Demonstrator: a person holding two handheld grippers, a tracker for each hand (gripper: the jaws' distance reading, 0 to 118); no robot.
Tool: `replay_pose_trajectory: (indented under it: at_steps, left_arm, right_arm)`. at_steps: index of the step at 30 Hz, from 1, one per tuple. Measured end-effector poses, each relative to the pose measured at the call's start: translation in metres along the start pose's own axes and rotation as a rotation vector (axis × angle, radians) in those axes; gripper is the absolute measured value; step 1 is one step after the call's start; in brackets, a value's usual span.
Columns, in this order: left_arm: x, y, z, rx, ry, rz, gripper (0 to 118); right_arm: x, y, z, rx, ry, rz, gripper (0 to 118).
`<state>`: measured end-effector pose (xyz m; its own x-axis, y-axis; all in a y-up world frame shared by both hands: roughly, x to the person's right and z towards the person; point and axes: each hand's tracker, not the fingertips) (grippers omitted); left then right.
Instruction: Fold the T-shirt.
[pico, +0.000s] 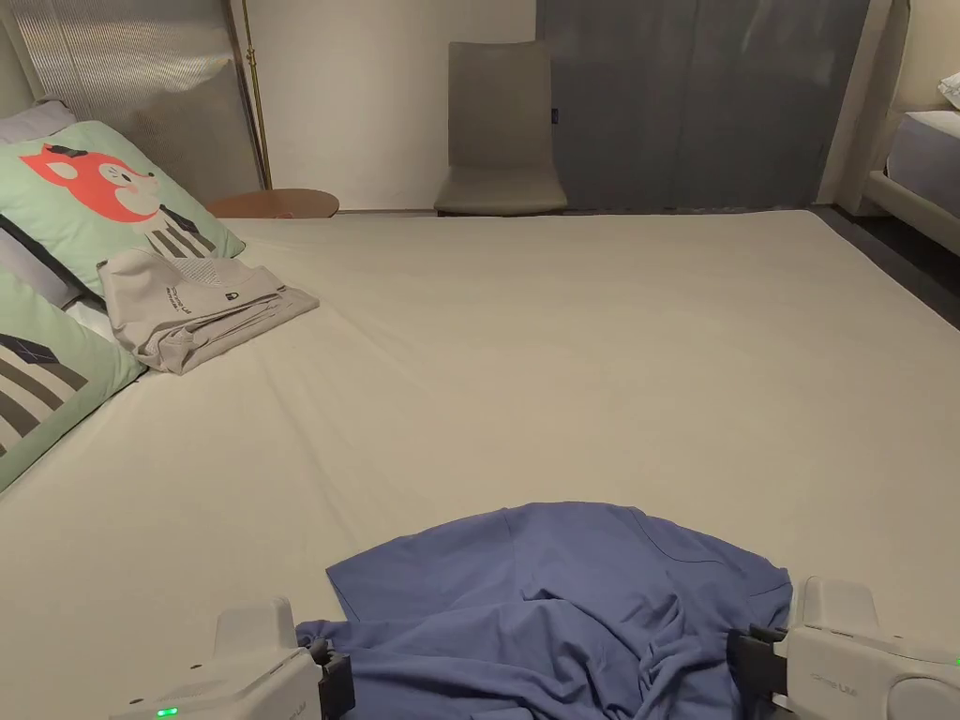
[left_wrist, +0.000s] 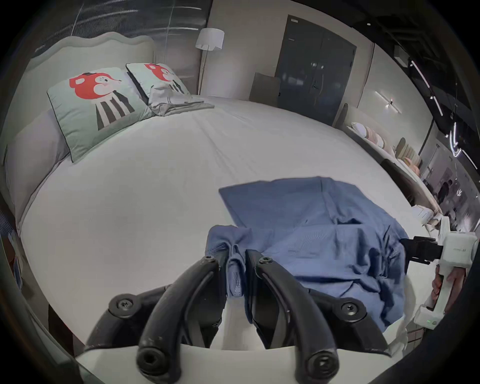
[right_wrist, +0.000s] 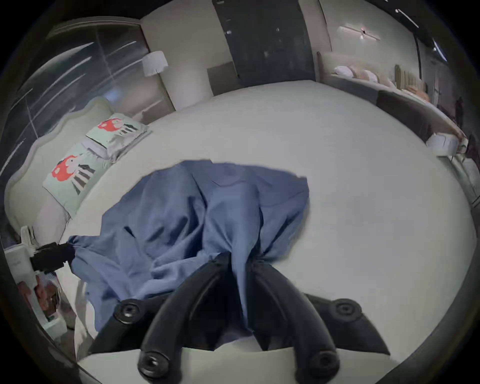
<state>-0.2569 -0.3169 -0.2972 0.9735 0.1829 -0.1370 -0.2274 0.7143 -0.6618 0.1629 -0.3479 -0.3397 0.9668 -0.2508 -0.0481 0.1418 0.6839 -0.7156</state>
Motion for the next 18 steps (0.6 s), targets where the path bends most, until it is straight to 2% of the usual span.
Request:
replay_pose_trajectory:
  at_steps: [4,9,12,16,18]
  left_arm:
    - [0.0,0.033,0.037,0.117,-0.027,-0.024,10]
    - [-0.007,0.085,0.093,0.283,-0.103,0.018,10]
    - [-0.007,0.12,0.122,0.381,-0.114,-0.008,10]
    - [-0.001,0.175,0.14,0.464,-0.119,-0.056,10]
    - [0.003,0.204,0.142,0.494,-0.125,-0.051,10]
  right_arm:
    - [-0.005,0.028,0.049,0.163,0.005,0.023,9]
    - [-0.012,0.07,0.12,0.352,0.036,0.019,9]
    - [-0.023,0.093,0.156,0.462,0.047,0.054,9]
    - [-0.039,0.134,0.192,0.585,0.067,0.071,9]
    - [-0.045,0.157,0.199,0.625,0.044,0.081,9]
